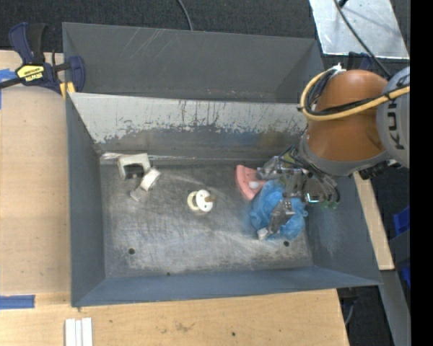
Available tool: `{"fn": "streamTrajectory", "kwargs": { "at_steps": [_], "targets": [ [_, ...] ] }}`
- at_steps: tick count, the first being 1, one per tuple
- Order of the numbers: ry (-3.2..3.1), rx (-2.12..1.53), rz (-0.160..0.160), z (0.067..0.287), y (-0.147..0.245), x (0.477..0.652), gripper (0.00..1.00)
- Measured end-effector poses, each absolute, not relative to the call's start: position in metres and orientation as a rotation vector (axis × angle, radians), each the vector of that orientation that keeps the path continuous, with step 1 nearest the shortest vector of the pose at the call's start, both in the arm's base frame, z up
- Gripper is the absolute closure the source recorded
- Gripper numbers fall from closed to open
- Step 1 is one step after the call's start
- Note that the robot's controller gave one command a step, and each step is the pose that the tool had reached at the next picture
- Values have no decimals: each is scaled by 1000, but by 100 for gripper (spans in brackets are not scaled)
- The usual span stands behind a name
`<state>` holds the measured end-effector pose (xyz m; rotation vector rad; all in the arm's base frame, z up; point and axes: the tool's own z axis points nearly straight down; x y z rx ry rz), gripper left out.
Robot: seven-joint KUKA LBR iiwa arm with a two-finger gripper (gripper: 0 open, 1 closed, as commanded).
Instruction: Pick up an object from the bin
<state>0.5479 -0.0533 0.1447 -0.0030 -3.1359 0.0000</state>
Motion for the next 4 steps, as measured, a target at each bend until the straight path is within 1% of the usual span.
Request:
{"fn": "streamTrajectory", "kwargs": {
  "at_steps": [1, 2, 3, 4],
  "targets": [
    [-3144, 0, 1, 149, -53, 550, 0],
    [-3148, -105, 0, 98, -82, 561, 0],
    [-3151, -69, -10, 75, -93, 565, 0],
    [-3132, -357, -25, 76, -83, 558, 0]
  ]
}}
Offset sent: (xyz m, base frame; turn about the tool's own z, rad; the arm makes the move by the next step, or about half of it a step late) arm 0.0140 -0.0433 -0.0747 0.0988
